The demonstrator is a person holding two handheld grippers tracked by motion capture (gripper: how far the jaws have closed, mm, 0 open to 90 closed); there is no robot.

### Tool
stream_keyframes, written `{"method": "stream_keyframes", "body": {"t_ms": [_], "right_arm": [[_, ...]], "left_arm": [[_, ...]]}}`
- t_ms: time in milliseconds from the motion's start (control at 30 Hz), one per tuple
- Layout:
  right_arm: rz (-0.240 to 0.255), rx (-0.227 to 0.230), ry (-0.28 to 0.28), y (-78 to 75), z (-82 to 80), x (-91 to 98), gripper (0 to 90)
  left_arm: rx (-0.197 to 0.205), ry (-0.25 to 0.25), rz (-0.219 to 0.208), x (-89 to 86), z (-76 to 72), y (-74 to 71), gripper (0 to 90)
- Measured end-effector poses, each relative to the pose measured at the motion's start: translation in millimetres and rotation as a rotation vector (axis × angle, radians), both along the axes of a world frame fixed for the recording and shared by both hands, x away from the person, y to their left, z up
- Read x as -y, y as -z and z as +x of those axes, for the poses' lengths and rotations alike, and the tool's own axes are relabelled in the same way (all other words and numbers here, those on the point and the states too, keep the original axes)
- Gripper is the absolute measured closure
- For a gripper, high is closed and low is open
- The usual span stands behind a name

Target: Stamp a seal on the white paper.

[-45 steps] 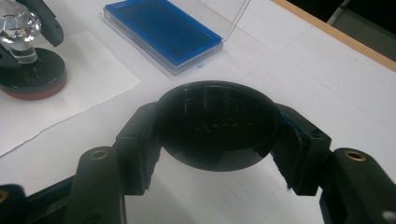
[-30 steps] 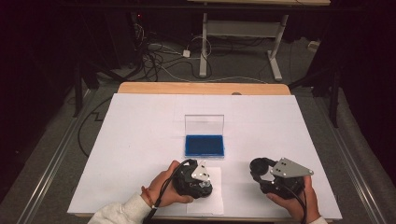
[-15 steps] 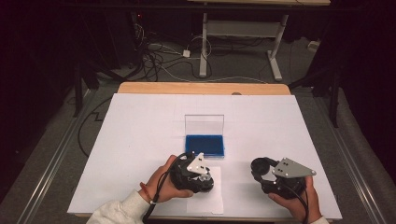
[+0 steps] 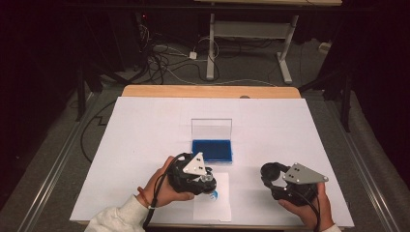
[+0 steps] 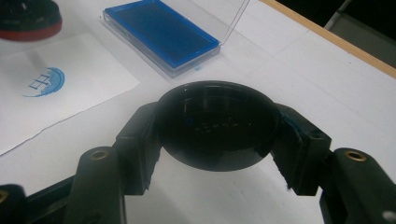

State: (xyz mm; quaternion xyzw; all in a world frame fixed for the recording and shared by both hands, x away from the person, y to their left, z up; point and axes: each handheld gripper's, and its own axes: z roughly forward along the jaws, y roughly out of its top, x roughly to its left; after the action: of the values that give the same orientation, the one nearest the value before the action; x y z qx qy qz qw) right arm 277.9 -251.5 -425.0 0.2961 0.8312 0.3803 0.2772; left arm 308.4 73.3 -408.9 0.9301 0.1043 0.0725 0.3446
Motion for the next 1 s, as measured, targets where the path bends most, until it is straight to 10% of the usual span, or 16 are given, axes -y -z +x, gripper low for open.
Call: {"method": "stream_keyframes", "body": {"t_ms": [1000], "right_arm": [[-0.007, -0.007, -0.007, 0.4, -0.8, -0.6, 38.8]], "left_arm": [[-0.02, 0.046, 0.106, 15.8, -6.9, 32.5, 54.7]]}}
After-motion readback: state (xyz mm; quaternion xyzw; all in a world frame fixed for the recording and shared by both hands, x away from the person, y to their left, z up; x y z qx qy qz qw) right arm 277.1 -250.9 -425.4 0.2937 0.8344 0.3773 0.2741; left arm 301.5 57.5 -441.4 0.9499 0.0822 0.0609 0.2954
